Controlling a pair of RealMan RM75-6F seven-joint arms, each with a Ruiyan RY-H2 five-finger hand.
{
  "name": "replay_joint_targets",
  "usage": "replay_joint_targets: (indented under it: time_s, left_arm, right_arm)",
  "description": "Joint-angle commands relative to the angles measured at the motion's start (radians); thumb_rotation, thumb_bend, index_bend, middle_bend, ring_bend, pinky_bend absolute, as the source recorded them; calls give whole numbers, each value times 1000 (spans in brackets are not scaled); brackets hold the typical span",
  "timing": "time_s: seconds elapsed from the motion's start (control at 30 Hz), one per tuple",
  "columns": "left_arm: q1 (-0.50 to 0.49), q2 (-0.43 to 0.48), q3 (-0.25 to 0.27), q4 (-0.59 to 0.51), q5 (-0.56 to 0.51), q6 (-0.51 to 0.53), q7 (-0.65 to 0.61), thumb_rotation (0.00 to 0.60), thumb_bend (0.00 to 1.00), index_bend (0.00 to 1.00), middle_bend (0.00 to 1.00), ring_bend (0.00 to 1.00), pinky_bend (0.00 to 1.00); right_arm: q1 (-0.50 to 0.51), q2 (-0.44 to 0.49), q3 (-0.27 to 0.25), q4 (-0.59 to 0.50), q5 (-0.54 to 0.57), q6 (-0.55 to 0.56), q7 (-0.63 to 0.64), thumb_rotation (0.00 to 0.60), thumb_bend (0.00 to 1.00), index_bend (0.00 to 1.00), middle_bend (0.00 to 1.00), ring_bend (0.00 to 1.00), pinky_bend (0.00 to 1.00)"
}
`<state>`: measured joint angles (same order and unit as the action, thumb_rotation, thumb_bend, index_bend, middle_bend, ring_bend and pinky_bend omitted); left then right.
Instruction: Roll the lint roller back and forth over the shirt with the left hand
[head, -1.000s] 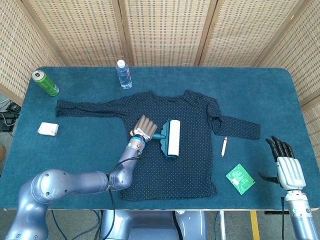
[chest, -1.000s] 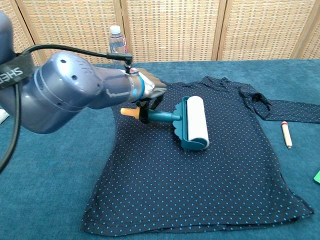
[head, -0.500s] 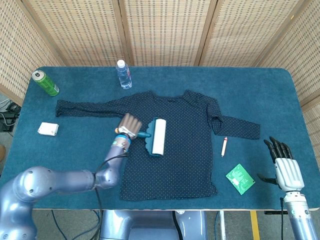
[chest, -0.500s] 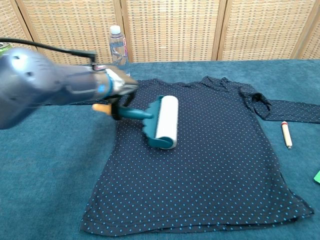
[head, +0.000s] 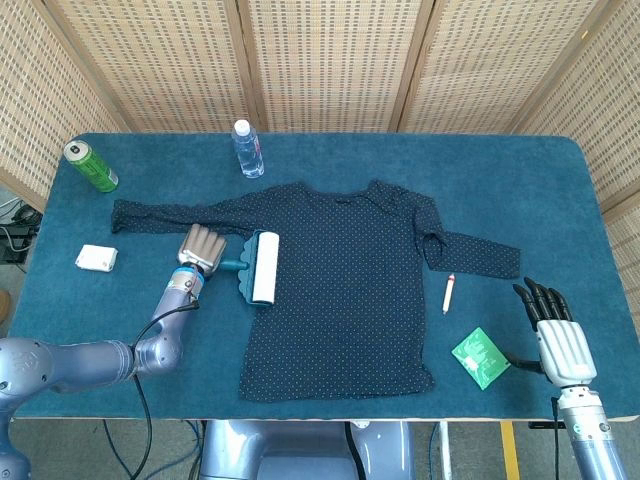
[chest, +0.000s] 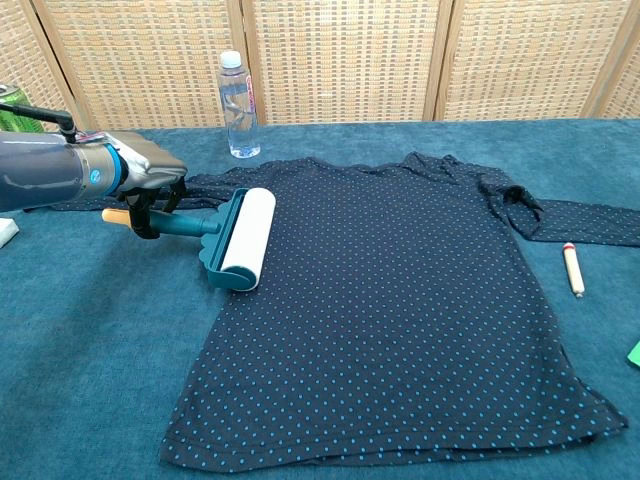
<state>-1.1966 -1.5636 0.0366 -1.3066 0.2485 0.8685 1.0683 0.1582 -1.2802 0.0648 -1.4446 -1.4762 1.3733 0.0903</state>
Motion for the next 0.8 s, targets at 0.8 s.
replay_joint_targets:
  time_s: [0.8]
  left_arm:
    - [-255, -281, -185, 94, -240, 83, 275, 600, 546, 869, 888, 715, 656]
  right_arm:
    - [4, 13, 8, 19, 23, -21, 64, 600, 30, 0, 0, 0, 0]
